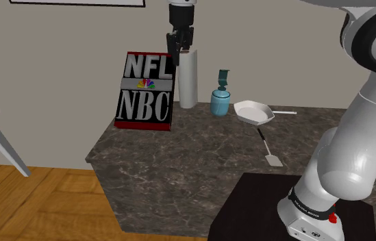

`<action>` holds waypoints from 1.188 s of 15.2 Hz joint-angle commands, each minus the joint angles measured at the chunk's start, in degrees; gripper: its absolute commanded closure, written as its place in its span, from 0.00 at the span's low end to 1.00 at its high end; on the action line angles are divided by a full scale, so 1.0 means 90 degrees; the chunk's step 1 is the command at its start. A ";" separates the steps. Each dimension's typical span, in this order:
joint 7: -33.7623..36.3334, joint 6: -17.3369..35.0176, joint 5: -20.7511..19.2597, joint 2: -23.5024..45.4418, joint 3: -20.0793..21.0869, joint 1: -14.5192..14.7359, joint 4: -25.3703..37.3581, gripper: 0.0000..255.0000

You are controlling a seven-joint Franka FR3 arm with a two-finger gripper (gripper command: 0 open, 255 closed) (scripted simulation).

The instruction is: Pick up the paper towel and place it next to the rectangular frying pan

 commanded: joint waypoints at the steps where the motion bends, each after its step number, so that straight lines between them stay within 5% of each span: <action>1: -0.0125 -0.0071 0.0017 -0.0119 -0.0063 -0.0061 -0.0043 1.00; 18: -0.2600 0.0160 -0.0101 -0.1791 -0.1559 -0.1067 -0.1833 1.00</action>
